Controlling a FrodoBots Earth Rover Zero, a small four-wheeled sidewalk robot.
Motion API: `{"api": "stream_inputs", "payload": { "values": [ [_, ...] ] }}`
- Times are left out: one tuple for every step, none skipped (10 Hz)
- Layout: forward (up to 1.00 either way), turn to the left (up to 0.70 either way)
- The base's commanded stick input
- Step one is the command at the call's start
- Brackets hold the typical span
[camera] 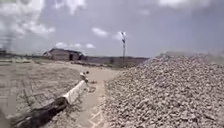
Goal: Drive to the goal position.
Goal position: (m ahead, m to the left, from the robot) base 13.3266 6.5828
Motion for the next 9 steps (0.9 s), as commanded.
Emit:
{"api": "stream_inputs", "payload": {
  "values": [
    [0.34,0.84],
    [0.34,0.84],
    [0.33,0.83],
    [0.33,0.83],
    [0.34,0.84],
    [0.31,0.43],
    [0.27,0.00],
    [0.20,0.00],
    [0.00,0.00]
  ]
}}
